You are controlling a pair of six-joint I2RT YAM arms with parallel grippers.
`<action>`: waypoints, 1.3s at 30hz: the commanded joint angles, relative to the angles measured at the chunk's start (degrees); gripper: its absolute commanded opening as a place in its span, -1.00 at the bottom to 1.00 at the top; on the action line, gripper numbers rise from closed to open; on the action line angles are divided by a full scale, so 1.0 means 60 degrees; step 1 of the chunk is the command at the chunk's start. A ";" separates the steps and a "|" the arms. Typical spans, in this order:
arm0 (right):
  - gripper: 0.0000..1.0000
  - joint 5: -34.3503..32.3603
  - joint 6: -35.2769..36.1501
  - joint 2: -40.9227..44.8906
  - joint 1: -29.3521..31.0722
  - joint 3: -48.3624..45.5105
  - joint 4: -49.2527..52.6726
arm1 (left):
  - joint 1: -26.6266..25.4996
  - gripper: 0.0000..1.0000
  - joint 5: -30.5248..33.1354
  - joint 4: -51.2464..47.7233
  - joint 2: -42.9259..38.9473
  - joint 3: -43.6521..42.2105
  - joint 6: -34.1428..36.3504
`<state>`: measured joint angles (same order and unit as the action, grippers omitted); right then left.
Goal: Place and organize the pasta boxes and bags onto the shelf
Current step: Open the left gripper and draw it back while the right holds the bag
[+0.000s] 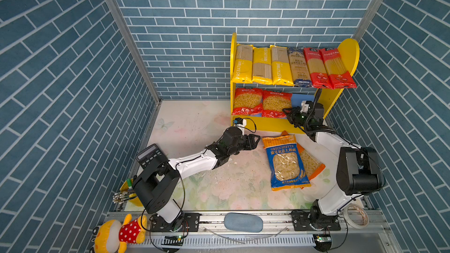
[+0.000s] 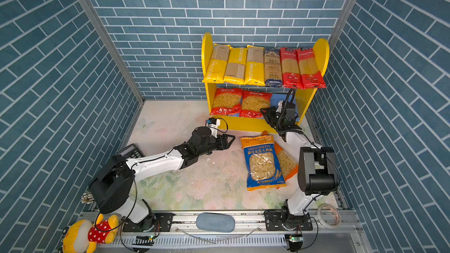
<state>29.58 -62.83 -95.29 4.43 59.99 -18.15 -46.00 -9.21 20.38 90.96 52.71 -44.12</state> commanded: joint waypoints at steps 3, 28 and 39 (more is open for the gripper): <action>-0.33 0.0095 -0.0020 0.0330 -0.0034 -0.0403 -0.0371 | -0.0053 0.23 0.0104 0.0129 -0.0097 -0.0198 0.0112; -0.43 0.0021 -0.0069 0.0631 -0.0021 -0.0652 -0.0265 | -0.0112 0.23 0.0219 0.0289 -0.0149 -0.0574 -0.0173; -0.11 0.0284 0.0043 0.1010 -0.0078 -0.0895 0.0066 | -0.0127 0.23 0.0232 0.0317 -0.0250 -0.0764 -0.0162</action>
<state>29.89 -63.02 -91.37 4.21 56.49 -17.98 -46.44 -8.58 21.78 90.85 49.19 -45.45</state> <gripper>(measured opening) 0.442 0.612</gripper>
